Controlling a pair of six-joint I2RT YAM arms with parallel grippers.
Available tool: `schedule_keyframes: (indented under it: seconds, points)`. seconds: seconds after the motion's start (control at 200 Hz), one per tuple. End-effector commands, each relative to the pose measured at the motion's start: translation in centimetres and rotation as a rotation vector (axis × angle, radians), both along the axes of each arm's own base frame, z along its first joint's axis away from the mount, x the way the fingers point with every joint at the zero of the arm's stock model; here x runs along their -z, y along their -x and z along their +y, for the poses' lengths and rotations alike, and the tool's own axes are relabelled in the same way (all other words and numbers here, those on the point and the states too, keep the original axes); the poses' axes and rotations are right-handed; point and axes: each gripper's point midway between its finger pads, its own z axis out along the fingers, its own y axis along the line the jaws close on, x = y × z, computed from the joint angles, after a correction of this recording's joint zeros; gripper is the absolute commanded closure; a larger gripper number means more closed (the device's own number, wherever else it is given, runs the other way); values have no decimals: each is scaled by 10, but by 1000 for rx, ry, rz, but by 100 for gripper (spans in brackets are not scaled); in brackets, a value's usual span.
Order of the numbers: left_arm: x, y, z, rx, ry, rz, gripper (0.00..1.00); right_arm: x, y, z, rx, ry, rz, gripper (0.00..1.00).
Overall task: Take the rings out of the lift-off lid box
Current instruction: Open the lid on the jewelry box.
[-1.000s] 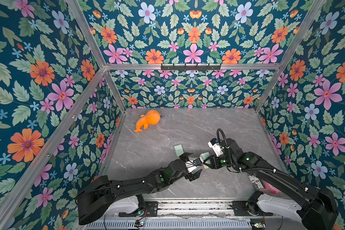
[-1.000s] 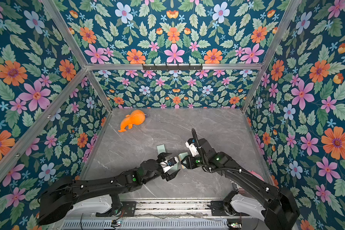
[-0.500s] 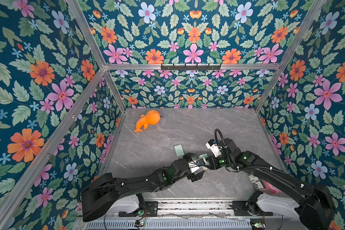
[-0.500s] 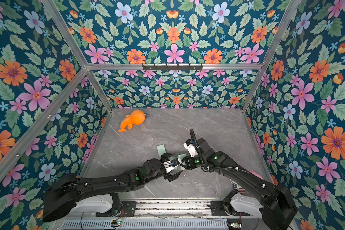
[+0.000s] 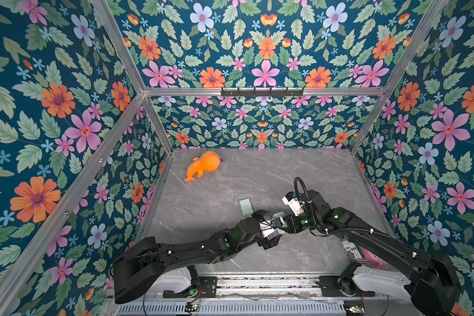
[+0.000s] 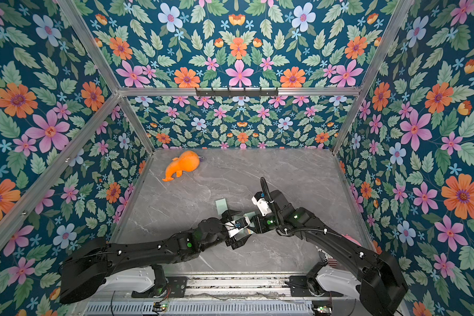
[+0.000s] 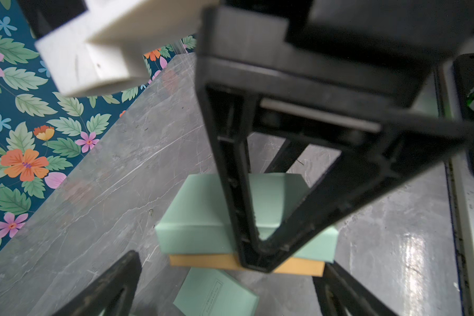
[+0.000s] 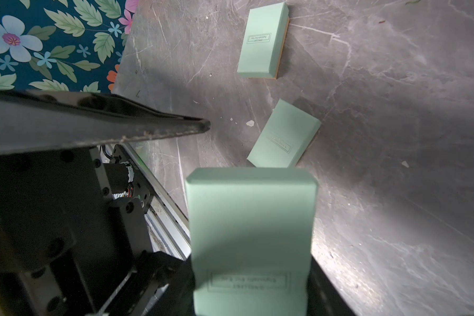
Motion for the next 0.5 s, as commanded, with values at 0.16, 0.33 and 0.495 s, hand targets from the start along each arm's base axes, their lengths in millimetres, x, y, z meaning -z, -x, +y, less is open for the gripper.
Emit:
schedule_keyframes:
  seconds: [0.16,0.33,0.495]
  points:
    - [-3,-2,-1,-8,8,-6,6,-9,-1,5,-20,-32,-26,78]
    - [-1,-3,-1,-16,0,-7,8,-10,0,6,-24,-36,-25,78]
    - [-3,-5,-1,-22,3,-10,11,-11,0,7,-30,-45,-24,78]
